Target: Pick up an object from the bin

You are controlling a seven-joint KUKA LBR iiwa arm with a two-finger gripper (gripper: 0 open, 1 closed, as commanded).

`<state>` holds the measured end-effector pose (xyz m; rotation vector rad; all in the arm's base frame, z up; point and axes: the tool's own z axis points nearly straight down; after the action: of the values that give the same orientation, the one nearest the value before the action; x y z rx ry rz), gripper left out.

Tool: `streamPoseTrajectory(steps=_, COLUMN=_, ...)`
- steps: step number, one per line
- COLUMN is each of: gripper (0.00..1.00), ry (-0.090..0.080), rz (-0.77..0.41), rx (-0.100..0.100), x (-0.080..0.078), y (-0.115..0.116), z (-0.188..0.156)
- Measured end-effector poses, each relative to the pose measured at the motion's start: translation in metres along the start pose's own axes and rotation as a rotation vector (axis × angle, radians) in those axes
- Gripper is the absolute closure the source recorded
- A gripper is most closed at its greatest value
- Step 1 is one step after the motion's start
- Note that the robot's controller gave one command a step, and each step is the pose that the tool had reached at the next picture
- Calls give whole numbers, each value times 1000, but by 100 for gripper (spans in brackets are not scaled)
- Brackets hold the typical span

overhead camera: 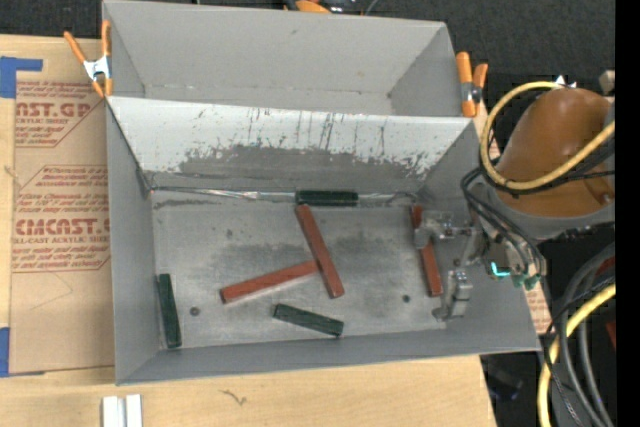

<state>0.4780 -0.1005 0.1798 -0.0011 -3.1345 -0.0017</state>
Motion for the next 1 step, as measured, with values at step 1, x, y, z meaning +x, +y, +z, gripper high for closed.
streamPoseTrajectory(steps=1, gripper=0, ry=-12, rz=-158, rx=1, x=-21, y=46, z=-39)
